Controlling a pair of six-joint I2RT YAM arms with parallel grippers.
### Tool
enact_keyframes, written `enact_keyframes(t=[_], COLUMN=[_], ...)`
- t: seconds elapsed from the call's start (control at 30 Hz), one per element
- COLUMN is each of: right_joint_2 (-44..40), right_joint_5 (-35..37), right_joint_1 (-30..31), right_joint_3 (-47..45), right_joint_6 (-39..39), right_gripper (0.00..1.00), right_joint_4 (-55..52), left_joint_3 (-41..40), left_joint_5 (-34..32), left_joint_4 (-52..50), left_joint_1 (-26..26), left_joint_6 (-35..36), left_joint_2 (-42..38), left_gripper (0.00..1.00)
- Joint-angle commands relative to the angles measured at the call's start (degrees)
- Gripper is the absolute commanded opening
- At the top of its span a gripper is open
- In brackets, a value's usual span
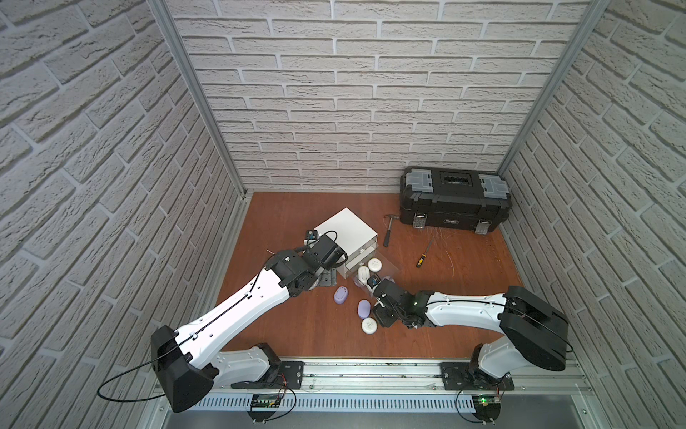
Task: Put the bluetooth earphones in the drawer according to color
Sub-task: Pick up the Bluetooth earphone from the center of the board.
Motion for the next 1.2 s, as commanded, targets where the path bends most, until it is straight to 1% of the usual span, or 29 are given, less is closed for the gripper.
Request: enact_keyframes(t=[0.0,0.23,0.4,0.47,0.57,0.73,0.87,0.97,1.07,1.17], right_joint_2=[0.97,1.72,1.01,-0.03,-2.99,-11.67,-20.15,-24.66,-26.02,-23.83], right_joint_5=[0.76,0.40,0.12,-0.04,-0.30,-1.83,-2.48,-0.75,-0.05,-0.21], right_joint_1=[0.60,0.49,0.46,0.48,0.44,0.52,0.44,0.37,-0.82,-2.81], right_joint_3=[1.32,1.52,1.21,1.04,1.27,2.87,6.08,9.58,13.32,17.14], right_joint_6=[-0.34,-0.14,0.27,0.45,0.47,-0.52,-1.28,-0.74,-0.97,-2.04], right_gripper=[0.66,0.61,0.53,0.51,0.50,0.48,0.47,0.46,0.46,0.46], right_joint_4=[0.50,0.17,-0.63,-1.46,-4.25,-13.97,-23.35,-26.91,-27.62,-26.73], left_joint_3=[-0.92,-1.26,-1.28,-1.29,-1.25,-1.29,-1.45,-1.72,-1.94,-2.07], left_joint_5=[0.18,0.18,0.19,0.26,0.18,0.26,0.40,0.59,1.05,1.14], left_joint_4=[0.42,0.26,0.42,0.42,0.42,0.42,0.90,1.52,2.13,2.09], left_joint_1=[0.41,0.52,0.58,0.53,0.56,0.53,0.52,0.52,0.52,0.56], left_joint_6=[0.62,0.51,0.51,0.51,0.68,0.55,0.61,0.53,0.48,0.24], left_joint_2=[-0.64,-1.00,-1.07,-0.99,-0.99,-0.99,-0.88,-0.61,-0.33,-0.38], left_gripper=[0.83,0.84,0.83,0.83,0.83,0.83,0.83,0.83,0.83,0.83])
